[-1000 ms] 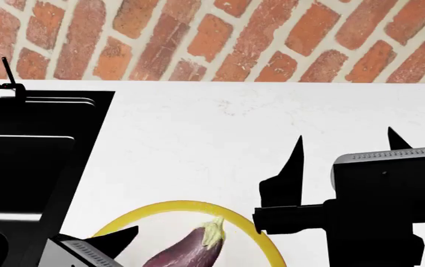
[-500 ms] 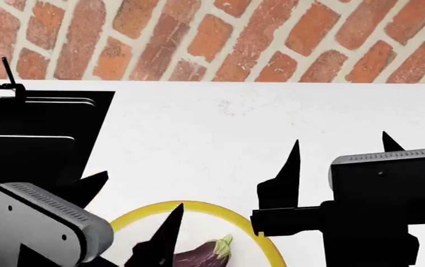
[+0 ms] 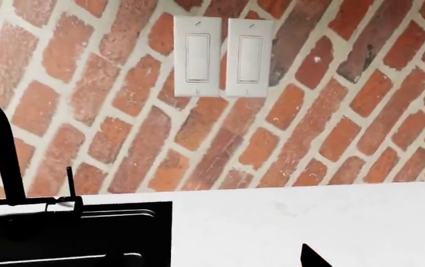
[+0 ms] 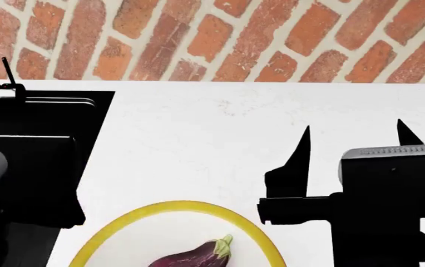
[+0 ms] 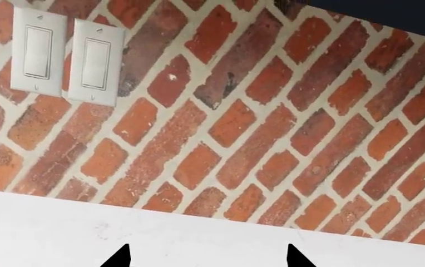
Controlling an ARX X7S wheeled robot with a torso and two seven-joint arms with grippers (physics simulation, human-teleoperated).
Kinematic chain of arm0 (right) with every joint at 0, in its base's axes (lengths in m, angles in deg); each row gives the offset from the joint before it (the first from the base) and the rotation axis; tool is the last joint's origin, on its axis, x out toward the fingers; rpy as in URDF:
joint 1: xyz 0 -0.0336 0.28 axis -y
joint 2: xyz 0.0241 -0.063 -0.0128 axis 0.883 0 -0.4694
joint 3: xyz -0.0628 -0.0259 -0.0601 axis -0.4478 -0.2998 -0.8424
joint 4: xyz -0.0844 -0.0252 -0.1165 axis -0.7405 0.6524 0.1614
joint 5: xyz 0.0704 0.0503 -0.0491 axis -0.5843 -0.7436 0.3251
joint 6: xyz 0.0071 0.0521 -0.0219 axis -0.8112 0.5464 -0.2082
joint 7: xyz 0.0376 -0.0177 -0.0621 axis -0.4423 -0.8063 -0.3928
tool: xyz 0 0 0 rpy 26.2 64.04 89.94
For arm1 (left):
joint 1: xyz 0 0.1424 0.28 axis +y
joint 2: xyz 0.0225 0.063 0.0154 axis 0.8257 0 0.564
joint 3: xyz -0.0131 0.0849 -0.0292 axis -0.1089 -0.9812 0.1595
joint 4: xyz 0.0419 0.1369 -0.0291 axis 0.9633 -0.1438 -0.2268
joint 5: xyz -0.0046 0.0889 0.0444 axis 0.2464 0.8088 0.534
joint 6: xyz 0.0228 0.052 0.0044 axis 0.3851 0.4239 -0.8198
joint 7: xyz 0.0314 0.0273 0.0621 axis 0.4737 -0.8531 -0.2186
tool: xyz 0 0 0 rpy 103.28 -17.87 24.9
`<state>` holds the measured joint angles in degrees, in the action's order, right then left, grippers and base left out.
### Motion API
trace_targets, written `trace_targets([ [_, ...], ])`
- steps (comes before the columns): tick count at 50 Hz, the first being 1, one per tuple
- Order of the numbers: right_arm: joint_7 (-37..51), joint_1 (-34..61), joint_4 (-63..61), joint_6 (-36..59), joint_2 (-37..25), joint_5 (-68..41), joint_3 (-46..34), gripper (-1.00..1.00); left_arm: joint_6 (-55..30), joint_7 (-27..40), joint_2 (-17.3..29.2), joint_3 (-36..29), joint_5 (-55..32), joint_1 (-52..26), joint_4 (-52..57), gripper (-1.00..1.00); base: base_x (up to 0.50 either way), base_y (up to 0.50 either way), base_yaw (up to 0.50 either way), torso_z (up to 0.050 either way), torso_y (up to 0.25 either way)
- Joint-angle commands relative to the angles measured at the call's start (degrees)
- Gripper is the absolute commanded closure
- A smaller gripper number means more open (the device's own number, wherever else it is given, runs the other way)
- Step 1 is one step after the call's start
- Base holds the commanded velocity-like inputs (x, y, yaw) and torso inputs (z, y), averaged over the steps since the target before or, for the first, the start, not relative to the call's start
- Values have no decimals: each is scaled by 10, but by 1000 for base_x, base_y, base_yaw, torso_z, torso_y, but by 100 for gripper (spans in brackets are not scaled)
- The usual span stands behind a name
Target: There is a mixed pile of frozen fruits and vegetables on the counter. Locate all the frozen vegetables and place the items in a bowl on the counter. Take all the frozen fruits and defrost them in a running sink.
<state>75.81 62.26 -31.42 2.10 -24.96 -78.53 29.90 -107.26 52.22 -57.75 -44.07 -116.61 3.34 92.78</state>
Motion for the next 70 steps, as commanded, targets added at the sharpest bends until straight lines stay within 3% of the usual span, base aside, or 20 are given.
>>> trace_targets([
  [1,10,0,-9,-4,-10,7,10,-100,44,-15,16,17,38,13,-37,-100,0,0,0,0,0],
  [5,-5,-12,-4,-33,-5,10,21,-100,20,20,4,65,-23,9,-33,-100,0,0,0,0,0],
  [15,6,-13,-14,-35,-12,22,25,-100,10,16,21,41,-20,7,-13,-100,0,275,0,0,0],
  [70,5,-1,-11,-29,-14,23,7,-100,19,32,36,47,-47,4,-14,-100,0,500,0,0,0],
])
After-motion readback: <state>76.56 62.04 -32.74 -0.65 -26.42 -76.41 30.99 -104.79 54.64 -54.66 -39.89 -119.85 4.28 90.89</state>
